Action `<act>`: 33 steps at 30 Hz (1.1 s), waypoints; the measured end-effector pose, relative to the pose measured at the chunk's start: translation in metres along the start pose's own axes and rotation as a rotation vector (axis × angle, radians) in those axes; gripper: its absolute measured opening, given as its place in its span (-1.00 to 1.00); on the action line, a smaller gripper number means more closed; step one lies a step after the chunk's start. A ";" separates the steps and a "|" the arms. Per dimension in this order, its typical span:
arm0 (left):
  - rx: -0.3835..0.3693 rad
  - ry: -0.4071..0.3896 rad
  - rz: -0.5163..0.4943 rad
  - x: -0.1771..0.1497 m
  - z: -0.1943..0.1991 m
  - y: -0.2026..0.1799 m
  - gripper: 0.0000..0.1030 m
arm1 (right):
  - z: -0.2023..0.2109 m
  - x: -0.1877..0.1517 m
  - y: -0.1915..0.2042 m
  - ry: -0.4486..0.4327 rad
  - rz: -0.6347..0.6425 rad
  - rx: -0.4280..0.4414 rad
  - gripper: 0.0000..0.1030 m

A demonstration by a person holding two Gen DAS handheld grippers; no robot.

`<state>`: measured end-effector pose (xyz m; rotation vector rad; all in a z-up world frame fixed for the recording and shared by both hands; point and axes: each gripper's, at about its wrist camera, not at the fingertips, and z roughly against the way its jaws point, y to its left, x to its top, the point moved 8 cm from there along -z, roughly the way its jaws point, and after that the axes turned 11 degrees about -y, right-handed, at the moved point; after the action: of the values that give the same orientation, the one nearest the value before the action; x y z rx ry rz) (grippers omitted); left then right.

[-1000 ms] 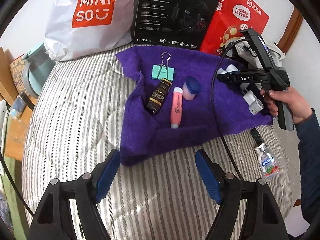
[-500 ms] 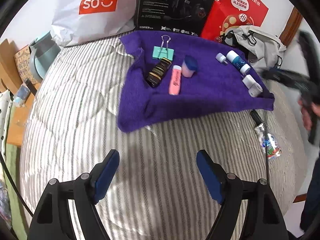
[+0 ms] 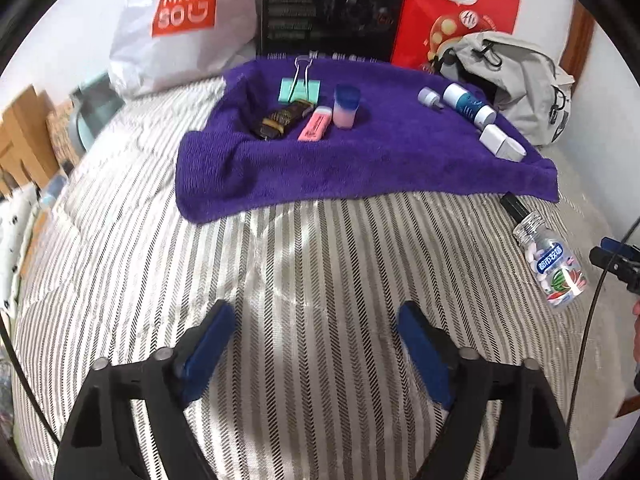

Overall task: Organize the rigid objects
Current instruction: 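Move both open tools toward the candy bottle and black stick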

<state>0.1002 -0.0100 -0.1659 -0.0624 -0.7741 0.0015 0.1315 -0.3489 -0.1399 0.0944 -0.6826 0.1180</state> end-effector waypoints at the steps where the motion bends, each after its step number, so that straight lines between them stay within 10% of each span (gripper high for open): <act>1: 0.016 -0.009 -0.008 -0.001 -0.001 0.000 0.81 | -0.003 -0.001 -0.002 -0.013 -0.006 0.000 0.79; 33: 0.049 -0.017 -0.012 -0.004 -0.005 -0.002 1.00 | -0.023 -0.011 0.007 -0.042 0.055 -0.053 0.99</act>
<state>0.1007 -0.0121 -0.1723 -0.0115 -0.7914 0.0091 0.1362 -0.3399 -0.1649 0.0273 -0.7301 0.1513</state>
